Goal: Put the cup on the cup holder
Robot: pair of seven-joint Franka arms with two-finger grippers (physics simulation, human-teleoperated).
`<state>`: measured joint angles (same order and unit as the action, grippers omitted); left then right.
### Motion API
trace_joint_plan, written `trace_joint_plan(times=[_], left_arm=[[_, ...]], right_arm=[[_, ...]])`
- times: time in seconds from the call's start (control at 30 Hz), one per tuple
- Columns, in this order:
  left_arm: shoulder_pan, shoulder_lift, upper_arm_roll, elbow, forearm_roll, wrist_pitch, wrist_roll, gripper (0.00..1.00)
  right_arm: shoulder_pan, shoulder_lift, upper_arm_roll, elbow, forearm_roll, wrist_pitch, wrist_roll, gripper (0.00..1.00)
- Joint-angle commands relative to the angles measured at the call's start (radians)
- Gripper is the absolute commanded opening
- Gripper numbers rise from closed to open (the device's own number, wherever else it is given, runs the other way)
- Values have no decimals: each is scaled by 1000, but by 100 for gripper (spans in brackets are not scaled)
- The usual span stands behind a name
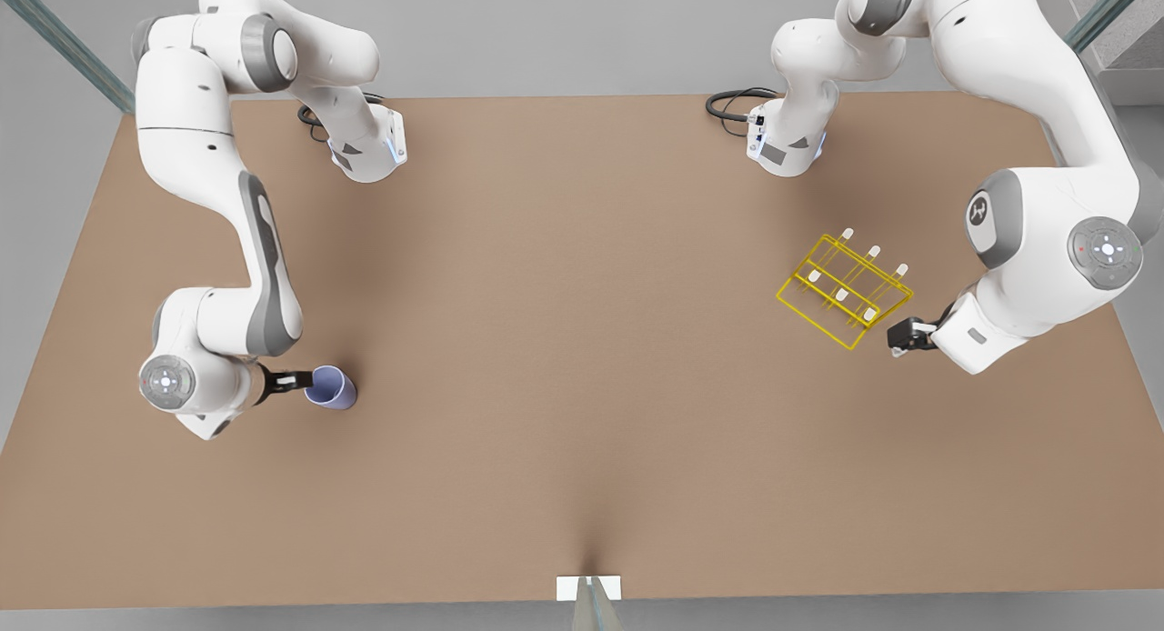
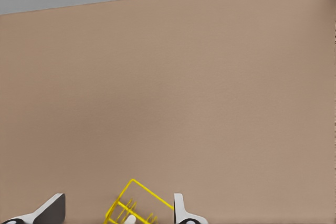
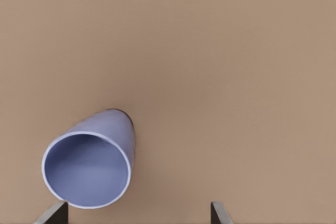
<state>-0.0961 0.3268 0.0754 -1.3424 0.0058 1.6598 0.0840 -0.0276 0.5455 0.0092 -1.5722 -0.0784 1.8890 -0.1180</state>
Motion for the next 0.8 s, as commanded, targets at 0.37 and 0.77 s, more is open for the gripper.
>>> trace_joint_plan(times=[0.37,0.77], left_arm=[[-1,9,1,0,-1,-2,0,100],[-1,15,1,0,-3,0,-1,100]], right_arm=[[-3,57,9,-22,52,47,-17,100],[-2,99,8,-18,51,75,-23,100]])
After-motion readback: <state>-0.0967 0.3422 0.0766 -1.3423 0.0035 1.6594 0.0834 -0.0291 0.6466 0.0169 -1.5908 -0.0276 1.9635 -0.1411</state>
